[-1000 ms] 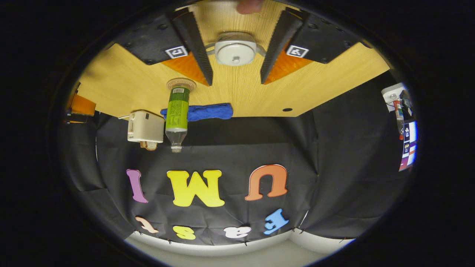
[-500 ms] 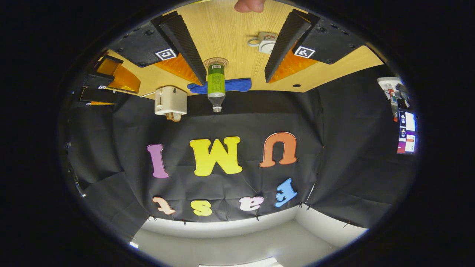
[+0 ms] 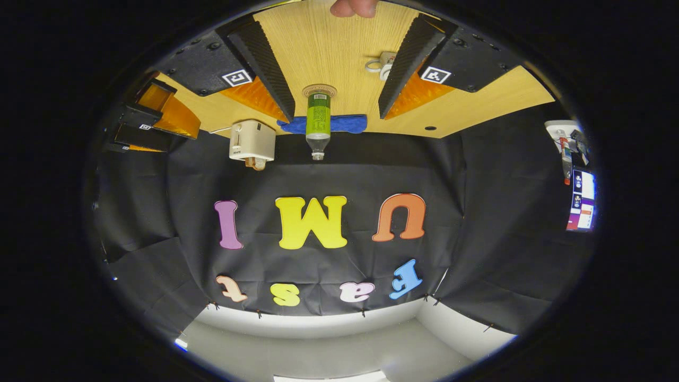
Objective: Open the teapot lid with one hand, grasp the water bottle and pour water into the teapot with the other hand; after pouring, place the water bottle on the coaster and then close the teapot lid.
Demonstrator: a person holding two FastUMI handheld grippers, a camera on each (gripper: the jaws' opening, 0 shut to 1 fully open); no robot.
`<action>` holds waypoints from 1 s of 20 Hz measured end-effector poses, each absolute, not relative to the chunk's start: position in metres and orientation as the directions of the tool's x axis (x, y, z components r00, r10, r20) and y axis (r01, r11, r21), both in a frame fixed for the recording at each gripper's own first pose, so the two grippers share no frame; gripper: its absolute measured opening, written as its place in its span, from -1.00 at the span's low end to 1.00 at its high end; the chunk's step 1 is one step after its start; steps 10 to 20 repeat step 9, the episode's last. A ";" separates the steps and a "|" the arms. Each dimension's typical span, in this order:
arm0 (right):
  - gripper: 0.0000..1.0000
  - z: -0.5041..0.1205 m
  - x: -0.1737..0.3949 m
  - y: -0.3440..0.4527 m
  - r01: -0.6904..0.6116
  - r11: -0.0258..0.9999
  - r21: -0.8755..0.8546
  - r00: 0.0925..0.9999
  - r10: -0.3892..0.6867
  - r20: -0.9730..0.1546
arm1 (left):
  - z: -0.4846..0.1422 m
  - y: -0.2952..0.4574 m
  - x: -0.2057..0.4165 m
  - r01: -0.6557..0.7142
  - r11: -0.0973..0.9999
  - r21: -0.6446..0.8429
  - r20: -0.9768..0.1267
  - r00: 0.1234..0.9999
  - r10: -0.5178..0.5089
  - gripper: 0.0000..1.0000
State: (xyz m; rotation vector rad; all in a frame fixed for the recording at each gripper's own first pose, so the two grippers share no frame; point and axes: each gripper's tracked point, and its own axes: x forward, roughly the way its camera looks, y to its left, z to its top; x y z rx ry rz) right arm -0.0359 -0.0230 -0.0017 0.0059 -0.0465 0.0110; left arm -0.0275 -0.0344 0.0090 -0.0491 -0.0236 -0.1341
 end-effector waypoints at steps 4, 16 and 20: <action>0.92 -0.006 -0.036 -0.017 -0.017 1.000 0.005 0.999 0.017 0.034 | 0.007 -0.033 -0.029 0.137 0.989 -0.054 0.015 0.991 -0.136 0.98; 0.92 -0.006 -0.035 -0.015 -0.020 1.000 0.006 0.999 0.019 0.031 | 0.007 -0.033 -0.029 0.136 0.990 -0.049 0.014 0.991 -0.135 0.98; 0.92 -0.006 -0.035 -0.015 -0.020 1.000 0.006 0.999 0.019 0.031 | 0.007 -0.033 -0.029 0.136 0.990 -0.049 0.014 0.991 -0.135 0.98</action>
